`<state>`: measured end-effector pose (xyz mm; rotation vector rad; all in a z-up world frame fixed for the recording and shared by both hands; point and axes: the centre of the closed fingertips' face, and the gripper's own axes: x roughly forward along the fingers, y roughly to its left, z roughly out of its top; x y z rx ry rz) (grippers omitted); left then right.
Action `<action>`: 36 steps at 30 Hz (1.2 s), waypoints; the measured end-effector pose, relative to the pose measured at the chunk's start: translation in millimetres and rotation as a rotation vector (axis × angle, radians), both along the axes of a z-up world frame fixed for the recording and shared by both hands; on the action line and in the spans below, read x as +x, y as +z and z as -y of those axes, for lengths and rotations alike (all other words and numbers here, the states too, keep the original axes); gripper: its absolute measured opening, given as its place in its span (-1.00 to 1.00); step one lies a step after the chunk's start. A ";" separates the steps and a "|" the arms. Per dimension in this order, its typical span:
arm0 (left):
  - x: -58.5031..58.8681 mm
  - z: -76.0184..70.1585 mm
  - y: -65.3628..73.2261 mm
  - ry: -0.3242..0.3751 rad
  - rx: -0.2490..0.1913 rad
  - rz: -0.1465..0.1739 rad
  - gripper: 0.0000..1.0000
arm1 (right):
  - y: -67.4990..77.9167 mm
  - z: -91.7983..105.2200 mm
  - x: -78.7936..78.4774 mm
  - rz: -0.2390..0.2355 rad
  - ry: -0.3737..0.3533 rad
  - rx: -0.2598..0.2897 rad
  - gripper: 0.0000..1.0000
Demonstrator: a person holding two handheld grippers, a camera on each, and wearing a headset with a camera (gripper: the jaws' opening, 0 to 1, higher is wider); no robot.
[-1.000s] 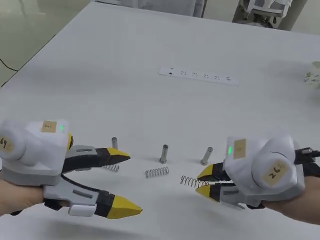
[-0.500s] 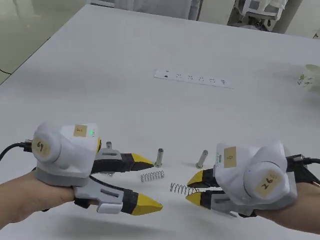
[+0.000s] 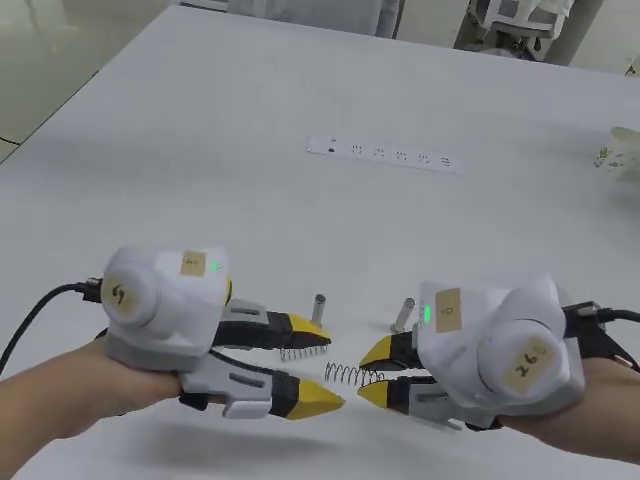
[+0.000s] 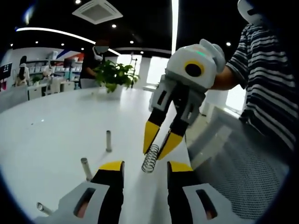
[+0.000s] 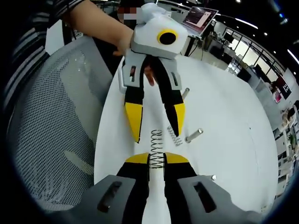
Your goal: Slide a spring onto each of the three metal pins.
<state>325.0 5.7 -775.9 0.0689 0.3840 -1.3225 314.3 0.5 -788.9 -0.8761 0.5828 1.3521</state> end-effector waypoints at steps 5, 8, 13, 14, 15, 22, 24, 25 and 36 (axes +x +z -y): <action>-0.7 4.5 -0.5 -0.026 0.010 0.012 -0.53 | 3.0 -1.7 -0.4 -0.005 -0.001 0.013 -0.85; -0.9 6.0 -0.8 -0.033 0.010 0.017 -0.60 | 4.0 -2.4 -0.5 -0.007 -0.003 0.018 -0.85; -2.6 8.1 -0.2 -0.048 0.005 0.024 -0.75 | 3.9 -1.4 -1.4 -0.010 -0.003 0.019 -0.85; -2.9 8.3 -0.6 -0.050 0.007 0.025 -0.77 | 4.1 -1.5 -1.5 -0.012 -0.005 0.022 -0.85; -3.6 8.4 -1.1 -0.054 0.009 0.022 -0.81 | 4.3 -1.6 -1.7 -0.014 -0.006 0.025 -0.85; -4.7 9.6 0.3 -0.065 0.008 0.042 -0.91 | 3.7 -0.9 0.2 -0.022 -0.021 0.035 -0.85; -4.7 10.1 1.1 -0.070 0.008 0.041 -0.93 | 3.5 0.1 0.9 -0.021 -0.025 0.035 -0.84; -5.8 10.8 2.0 -0.076 0.003 0.033 -0.95 | 3.7 0.3 1.9 -0.018 -0.029 0.039 -0.84; -10.7 14.4 -0.6 -0.108 0.016 0.031 -0.95 | 0.4 2.0 -2.3 -0.050 -0.046 0.047 -0.84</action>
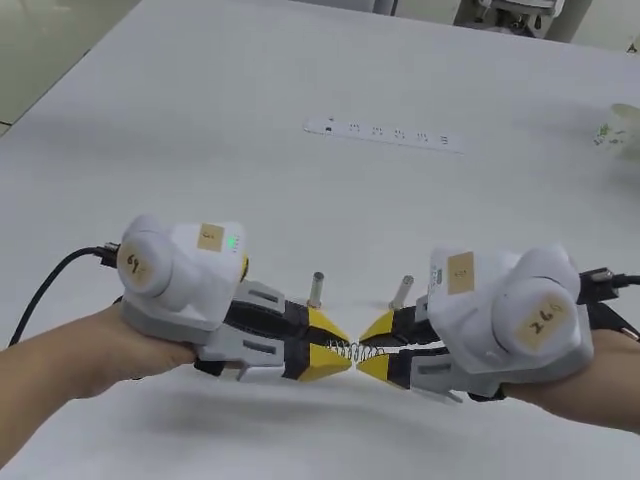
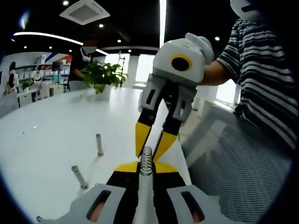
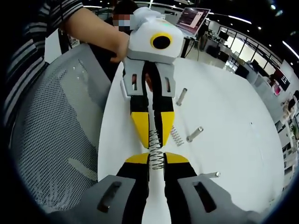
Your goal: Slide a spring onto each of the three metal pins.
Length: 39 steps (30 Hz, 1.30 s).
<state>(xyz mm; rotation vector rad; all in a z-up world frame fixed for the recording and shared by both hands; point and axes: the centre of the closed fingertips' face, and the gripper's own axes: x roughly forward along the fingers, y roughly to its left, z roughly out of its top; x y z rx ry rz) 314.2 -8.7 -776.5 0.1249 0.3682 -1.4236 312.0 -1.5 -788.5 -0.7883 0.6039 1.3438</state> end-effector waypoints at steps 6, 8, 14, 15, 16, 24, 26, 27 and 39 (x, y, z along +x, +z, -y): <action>-2.9 -0.6 -2.3 -0.011 0.007 -0.011 -0.95 | -4.8 5.6 -2.8 -0.003 -0.002 -0.013 -0.76; -4.4 -1.2 -2.9 -0.017 0.010 -0.015 -0.95 | -6.9 9.1 -4.0 -0.011 -0.005 -0.013 -0.74; -6.7 -1.9 -3.0 -0.021 0.013 -0.020 -0.95 | -10.7 14.5 -4.6 -0.009 -0.016 -0.017 -0.77; -7.1 -1.7 -3.1 -0.022 0.014 -0.021 -0.95 | -9.6 13.9 -4.3 -0.004 -0.015 -0.011 -0.78; -7.6 -1.7 -3.0 -0.023 0.014 -0.021 -0.95 | -9.3 13.6 -4.5 -0.003 -0.013 -0.010 -0.78; -8.8 -2.6 -3.0 -0.026 0.017 -0.028 -0.95 | -9.7 10.2 -7.8 0.001 0.015 0.000 -0.84; -8.8 -3.3 -3.0 -0.026 0.017 -0.028 -0.95 | -9.3 9.4 -7.5 0.014 0.025 0.004 -0.85; -8.8 -3.5 -3.1 -0.026 0.018 -0.029 -0.95 | -9.1 9.2 -7.5 0.016 0.029 0.005 -0.85; -9.0 -8.3 -10.6 -0.020 0.031 -0.037 -0.96 | 10.2 4.3 -9.5 0.078 0.113 0.052 -0.86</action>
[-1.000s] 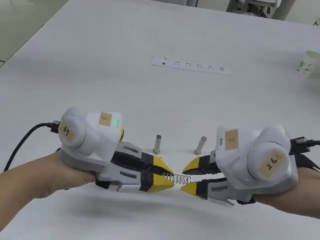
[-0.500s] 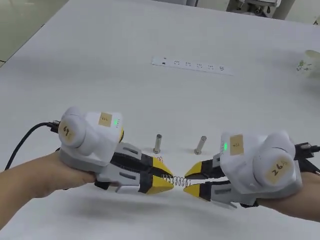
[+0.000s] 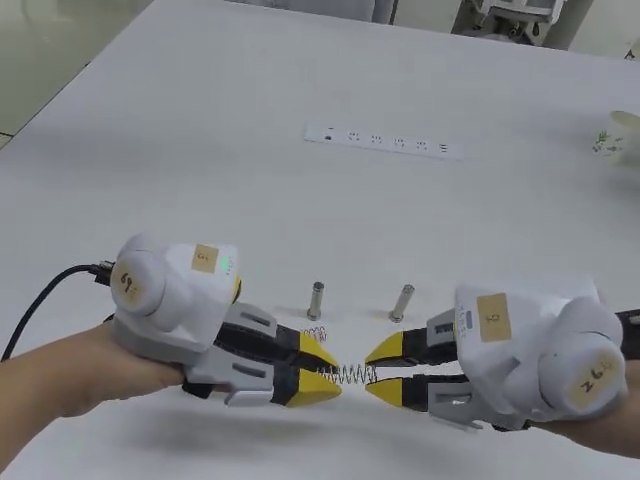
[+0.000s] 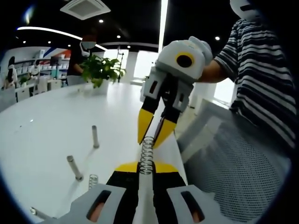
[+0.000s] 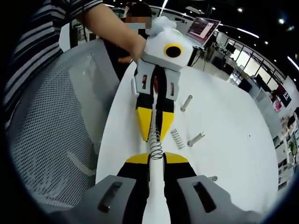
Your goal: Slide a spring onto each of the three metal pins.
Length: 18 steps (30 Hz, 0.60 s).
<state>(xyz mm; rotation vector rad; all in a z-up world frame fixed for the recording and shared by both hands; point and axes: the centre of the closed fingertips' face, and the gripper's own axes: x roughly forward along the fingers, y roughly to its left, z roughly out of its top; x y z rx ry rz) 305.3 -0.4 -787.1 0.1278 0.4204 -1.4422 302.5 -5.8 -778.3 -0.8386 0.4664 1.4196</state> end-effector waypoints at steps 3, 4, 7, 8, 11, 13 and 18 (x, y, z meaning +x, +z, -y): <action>-0.8 0.2 -1.6 -0.004 0.007 0.005 -0.96 | 6.6 -4.1 -0.7 0.006 0.019 0.011 -0.86; -0.9 0.1 -2.2 -0.006 0.010 0.007 -0.96 | 8.7 -5.9 -1.0 0.005 0.025 0.013 -0.86; 0.1 -0.3 -3.1 -0.004 0.013 0.011 -0.96 | 13.9 -10.7 -0.8 0.001 0.039 0.024 -0.86; 0.4 -0.5 -3.2 -0.003 0.014 0.013 -0.96 | 15.1 -12.1 -0.9 0.000 0.044 0.029 -0.86; 0.6 -0.6 -3.3 -0.003 0.015 0.016 -0.96 | 20.8 -18.3 -1.7 -0.019 0.046 0.059 -0.85; 0.4 -0.4 -3.2 -0.003 0.014 0.018 -0.96 | 24.2 -22.6 -1.8 -0.034 0.044 0.074 -0.85; 0.9 -0.5 -2.8 0.001 0.017 0.027 -0.96 | 28.1 -30.4 -2.9 -0.048 0.042 0.106 -0.85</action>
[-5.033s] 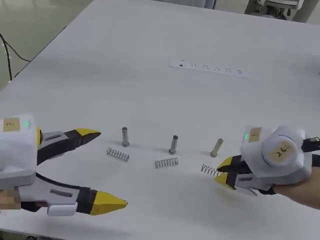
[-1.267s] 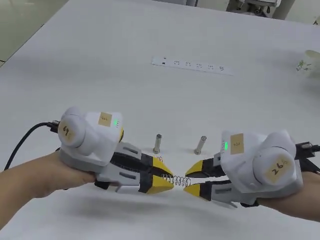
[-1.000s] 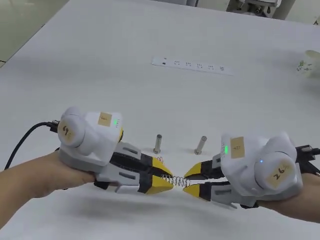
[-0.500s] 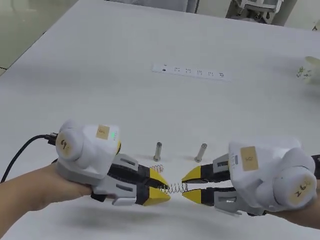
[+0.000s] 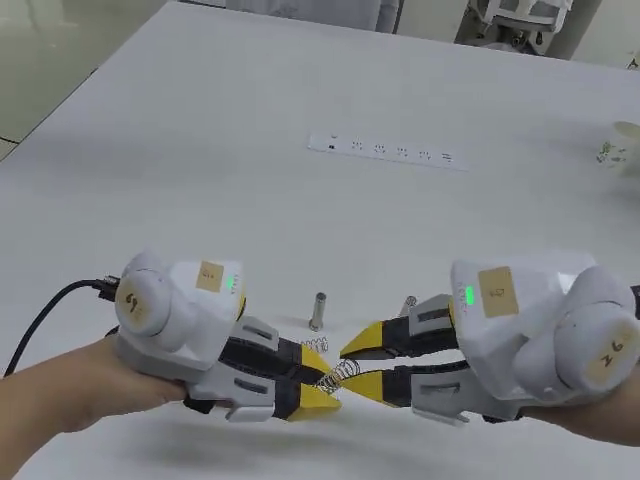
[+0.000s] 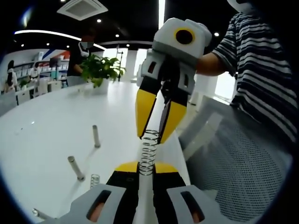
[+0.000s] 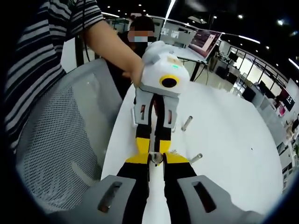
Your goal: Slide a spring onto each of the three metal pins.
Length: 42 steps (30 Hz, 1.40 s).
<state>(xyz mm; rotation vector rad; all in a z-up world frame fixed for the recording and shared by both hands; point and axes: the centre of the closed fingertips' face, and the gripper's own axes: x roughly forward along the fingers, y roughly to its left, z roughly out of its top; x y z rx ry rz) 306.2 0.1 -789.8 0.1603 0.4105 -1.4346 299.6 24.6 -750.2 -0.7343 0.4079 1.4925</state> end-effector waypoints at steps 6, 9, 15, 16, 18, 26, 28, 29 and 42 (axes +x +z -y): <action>-1.4 3.7 1.9 -0.004 -0.005 0.000 -0.96 | 3.4 -10.1 -1.2 0.020 0.004 0.025 -0.85; -1.5 3.2 1.4 -0.005 -0.001 0.002 -0.96 | 3.3 -11.7 -2.0 0.032 0.007 0.029 -0.85; -1.1 4.1 2.6 -0.006 0.000 0.006 -0.95 | 5.0 -15.8 -1.1 0.037 -0.015 0.060 -0.85; -1.0 4.0 2.7 -0.004 -0.001 0.005 -0.95 | 5.3 -16.2 -1.0 0.035 -0.020 0.065 -0.85; -0.7 3.3 3.1 -0.001 -0.002 0.006 -0.95 | 5.9 -15.3 -1.1 0.046 -0.018 0.069 -0.85; -1.4 2.9 6.1 0.003 -0.014 -0.003 -0.94 | 8.9 -16.7 -3.5 0.100 0.024 0.073 -0.86; -1.3 2.5 5.4 0.005 -0.010 0.000 -0.93 | 8.3 -17.1 -3.6 0.106 0.031 0.068 -0.86; -0.8 2.0 5.1 0.011 -0.009 -0.005 -0.93 | 8.3 -17.3 -3.5 0.107 0.031 0.067 -0.86; 0.5 -0.1 7.5 0.036 -0.029 -0.021 -0.91 | 8.2 -17.5 -2.1 0.113 0.023 0.071 -0.86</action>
